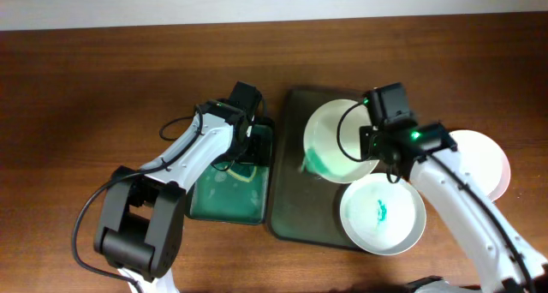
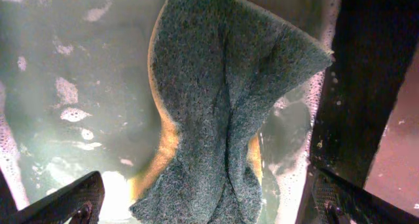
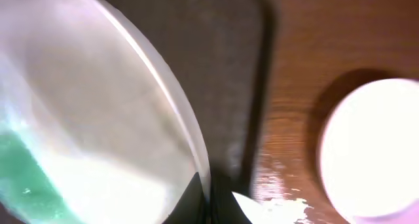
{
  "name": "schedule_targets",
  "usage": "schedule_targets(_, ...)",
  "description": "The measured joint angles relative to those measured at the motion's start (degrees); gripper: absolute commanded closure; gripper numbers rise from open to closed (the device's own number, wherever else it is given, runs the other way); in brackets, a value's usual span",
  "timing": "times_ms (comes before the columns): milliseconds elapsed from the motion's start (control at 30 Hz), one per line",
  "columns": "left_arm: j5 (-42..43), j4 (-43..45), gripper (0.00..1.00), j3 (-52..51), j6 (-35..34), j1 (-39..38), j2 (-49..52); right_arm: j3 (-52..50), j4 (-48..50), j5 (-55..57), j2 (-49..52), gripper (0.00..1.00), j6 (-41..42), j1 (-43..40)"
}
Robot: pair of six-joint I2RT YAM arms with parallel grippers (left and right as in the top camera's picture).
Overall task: Clean dirty plates on tray and stack at the side
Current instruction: 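Return sponge to green tray with left gripper, then lift plate with right gripper and stack it on the bowl at right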
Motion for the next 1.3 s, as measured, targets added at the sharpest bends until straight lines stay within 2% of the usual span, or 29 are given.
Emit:
schedule_targets(133, 0.0, 0.0, 0.01, 0.0, 0.0, 0.0, 0.0, 0.0, -0.7, 11.9, -1.2, 0.96, 1.4, 6.6)
schedule_targets(633, 0.0, 0.0, 0.01, 0.0, 0.0, 0.0, 0.0, 0.0, -2.5, 42.9, -1.2, 0.96, 1.8, 27.3)
schedule_targets(1300, 0.0, 0.0, 0.01, 0.0, 0.0, 0.0, 0.0, 0.0, -2.3, 46.9, -1.2, 0.96, 1.7, 28.0)
